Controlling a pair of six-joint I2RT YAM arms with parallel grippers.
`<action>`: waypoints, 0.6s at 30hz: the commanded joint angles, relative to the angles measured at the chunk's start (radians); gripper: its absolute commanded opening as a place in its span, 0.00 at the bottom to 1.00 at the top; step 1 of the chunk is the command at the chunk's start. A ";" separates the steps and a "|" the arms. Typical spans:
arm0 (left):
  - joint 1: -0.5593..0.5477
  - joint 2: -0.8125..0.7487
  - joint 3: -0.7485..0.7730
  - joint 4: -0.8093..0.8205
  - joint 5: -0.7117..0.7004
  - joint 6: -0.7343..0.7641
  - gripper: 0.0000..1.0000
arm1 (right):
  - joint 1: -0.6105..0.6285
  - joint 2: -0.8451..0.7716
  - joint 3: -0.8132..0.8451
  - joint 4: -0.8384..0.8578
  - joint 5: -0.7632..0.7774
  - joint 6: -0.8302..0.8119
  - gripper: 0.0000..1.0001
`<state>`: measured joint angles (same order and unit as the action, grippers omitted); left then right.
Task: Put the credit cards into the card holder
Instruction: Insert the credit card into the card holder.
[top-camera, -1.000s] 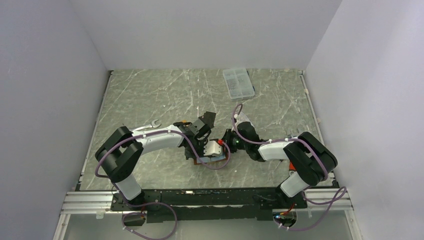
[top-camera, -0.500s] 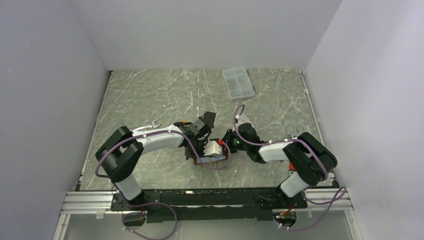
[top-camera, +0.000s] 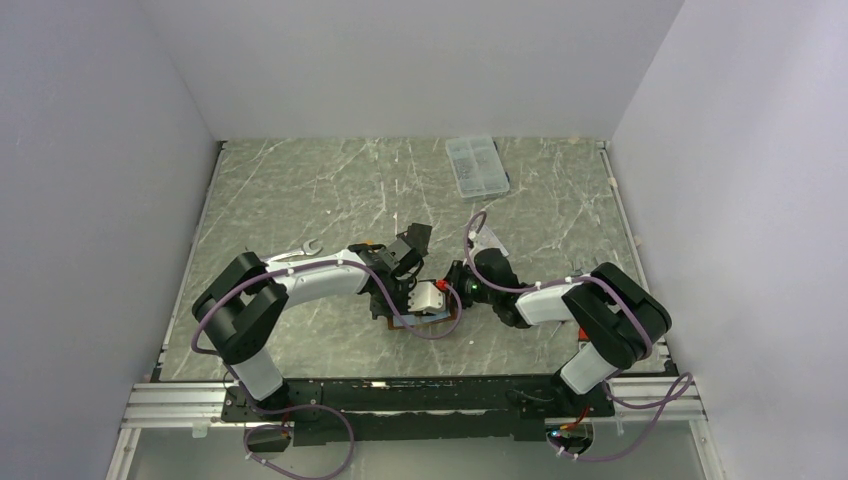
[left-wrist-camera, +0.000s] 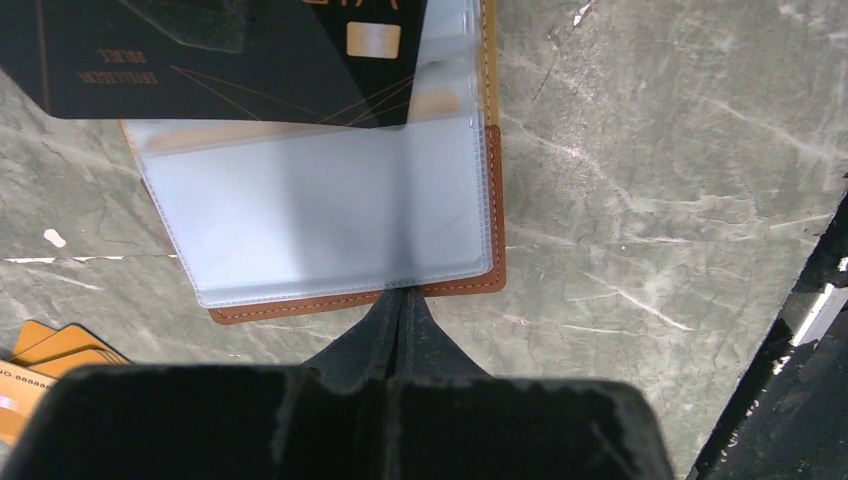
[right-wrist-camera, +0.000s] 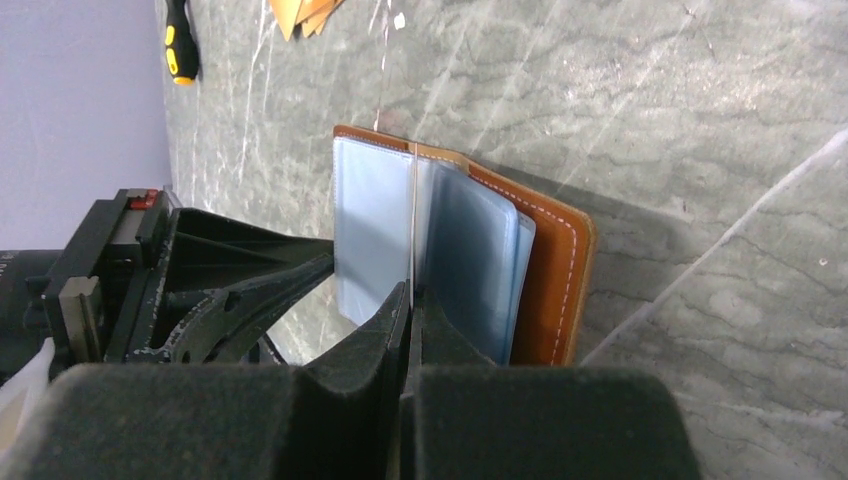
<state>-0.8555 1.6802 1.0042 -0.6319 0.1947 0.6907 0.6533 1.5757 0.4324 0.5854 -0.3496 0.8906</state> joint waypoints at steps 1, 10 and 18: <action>-0.011 0.038 0.004 0.016 -0.001 -0.001 0.00 | 0.011 -0.003 -0.014 -0.021 -0.024 -0.012 0.00; -0.025 0.034 0.001 0.019 -0.004 -0.006 0.00 | 0.012 0.014 -0.012 -0.072 -0.040 -0.014 0.00; -0.028 0.034 0.004 0.019 -0.001 -0.005 0.00 | 0.020 0.062 0.028 -0.107 -0.067 -0.027 0.00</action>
<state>-0.8696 1.6821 1.0065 -0.6338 0.1741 0.6872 0.6590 1.5921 0.4324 0.5468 -0.4030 0.8921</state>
